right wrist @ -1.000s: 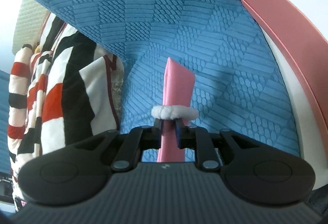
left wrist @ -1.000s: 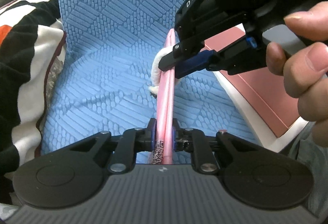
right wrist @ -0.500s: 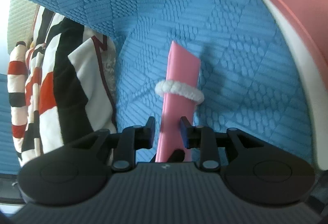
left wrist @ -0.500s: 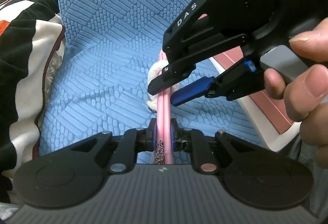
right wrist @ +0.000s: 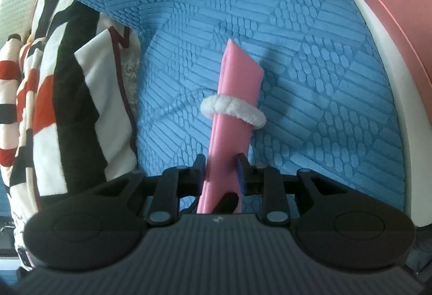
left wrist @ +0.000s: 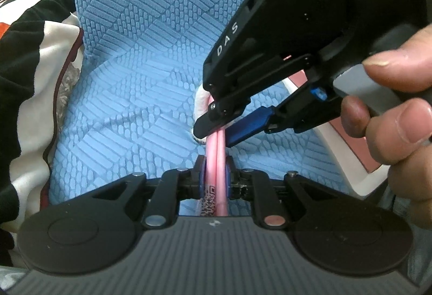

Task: Organize objects
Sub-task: 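Open the left gripper to release the bag to the right gripper, then carry the banded pink bag with the right gripper into the pink box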

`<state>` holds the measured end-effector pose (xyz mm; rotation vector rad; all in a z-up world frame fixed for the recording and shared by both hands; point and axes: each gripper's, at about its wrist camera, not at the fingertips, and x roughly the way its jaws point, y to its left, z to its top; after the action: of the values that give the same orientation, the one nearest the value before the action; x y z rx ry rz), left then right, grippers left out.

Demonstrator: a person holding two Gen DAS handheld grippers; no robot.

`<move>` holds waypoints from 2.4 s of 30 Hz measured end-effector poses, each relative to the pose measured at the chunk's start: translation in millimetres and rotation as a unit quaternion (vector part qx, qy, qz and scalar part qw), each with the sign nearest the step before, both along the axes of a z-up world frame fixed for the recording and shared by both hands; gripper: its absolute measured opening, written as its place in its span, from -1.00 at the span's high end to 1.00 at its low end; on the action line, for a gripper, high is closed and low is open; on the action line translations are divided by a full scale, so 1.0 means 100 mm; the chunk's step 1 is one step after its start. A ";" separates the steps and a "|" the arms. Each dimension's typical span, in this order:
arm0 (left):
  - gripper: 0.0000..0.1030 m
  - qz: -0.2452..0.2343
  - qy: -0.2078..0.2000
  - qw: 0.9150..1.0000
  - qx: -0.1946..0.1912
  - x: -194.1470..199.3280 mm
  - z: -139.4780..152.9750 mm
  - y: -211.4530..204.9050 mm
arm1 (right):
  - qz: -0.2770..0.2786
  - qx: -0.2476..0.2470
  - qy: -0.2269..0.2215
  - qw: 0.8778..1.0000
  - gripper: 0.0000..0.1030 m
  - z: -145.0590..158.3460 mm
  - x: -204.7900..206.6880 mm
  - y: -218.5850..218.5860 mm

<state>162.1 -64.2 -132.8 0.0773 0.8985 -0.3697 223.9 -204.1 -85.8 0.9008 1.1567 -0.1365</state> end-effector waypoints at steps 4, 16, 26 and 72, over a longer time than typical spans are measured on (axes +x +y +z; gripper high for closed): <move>0.51 0.005 -0.003 1.000 -0.016 0.00 0.03 0.03 | 0.019 -0.014 -0.008 1.000 0.69 0.04 0.04 0.00; 0.35 0.021 -0.007 0.996 -0.092 0.03 0.17 0.19 | 0.049 -0.166 -0.073 0.982 0.80 0.35 0.19 -0.21; 0.23 0.065 0.017 0.994 -0.091 0.13 0.09 0.33 | 0.092 -0.221 -0.099 0.966 0.80 0.47 -0.01 -0.15; -0.96 0.116 0.074 0.984 -0.112 -0.01 0.25 0.41 | 0.088 -0.207 -0.139 0.964 0.79 0.74 -0.82 0.01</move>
<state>161.0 -23.4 -108.1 -0.2637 0.9954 -0.2599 141.7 -203.5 -12.0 0.4266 0.8940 -0.0976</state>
